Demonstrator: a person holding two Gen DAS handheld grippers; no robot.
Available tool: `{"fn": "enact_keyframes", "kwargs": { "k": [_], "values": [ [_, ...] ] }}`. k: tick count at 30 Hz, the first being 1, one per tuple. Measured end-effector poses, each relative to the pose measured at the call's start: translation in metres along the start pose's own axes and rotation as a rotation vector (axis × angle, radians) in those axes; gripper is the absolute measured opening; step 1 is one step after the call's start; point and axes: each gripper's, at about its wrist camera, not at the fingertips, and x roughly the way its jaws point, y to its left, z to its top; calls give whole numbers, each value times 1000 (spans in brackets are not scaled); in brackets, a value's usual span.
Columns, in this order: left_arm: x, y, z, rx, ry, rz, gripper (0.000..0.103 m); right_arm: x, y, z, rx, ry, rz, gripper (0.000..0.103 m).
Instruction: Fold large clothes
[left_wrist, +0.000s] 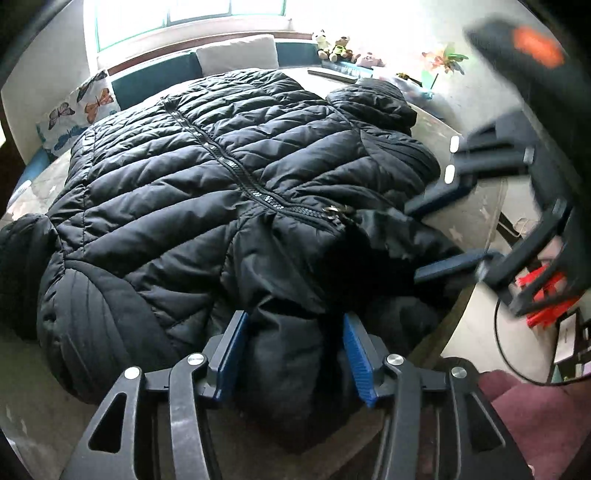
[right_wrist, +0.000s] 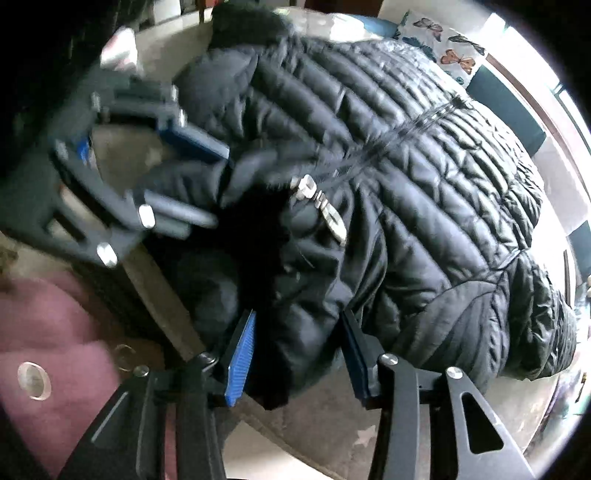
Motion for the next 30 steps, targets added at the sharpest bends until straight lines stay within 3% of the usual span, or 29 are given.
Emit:
{"fn": "enact_keyframes", "kwargs": {
  "k": [5, 8, 10, 13, 15, 19, 22, 26, 30],
  "values": [
    [-1, 4, -3, 17, -7, 5, 60, -22, -15, 11, 78, -138, -9, 49],
    [-10, 10, -1, 7, 3, -32, 60, 11, -21, 10, 135, -86, 107, 50],
    [-23, 19, 5, -28, 1, -83, 60, 27, -16, 2, 139, -58, 104, 50],
    [-46, 28, 18, -51, -48, -103, 60, 12, -23, -1, 135, -98, 136, 50],
    [-56, 31, 28, -56, -86, -102, 60, -5, -40, -5, 189, -140, 169, 50],
    [-57, 36, 57, -91, -140, -152, 60, -26, -96, -19, 354, -236, 87, 50],
    [-43, 31, 79, -100, -141, -189, 60, -27, -155, -35, 548, -304, 60, 50],
    [-7, 16, 99, -84, -90, -237, 60, -5, -210, -65, 734, -293, 12, 50],
    [33, 2, 97, -71, 18, -262, 60, 27, -239, -97, 867, -259, 152, 47]
  ]
}}
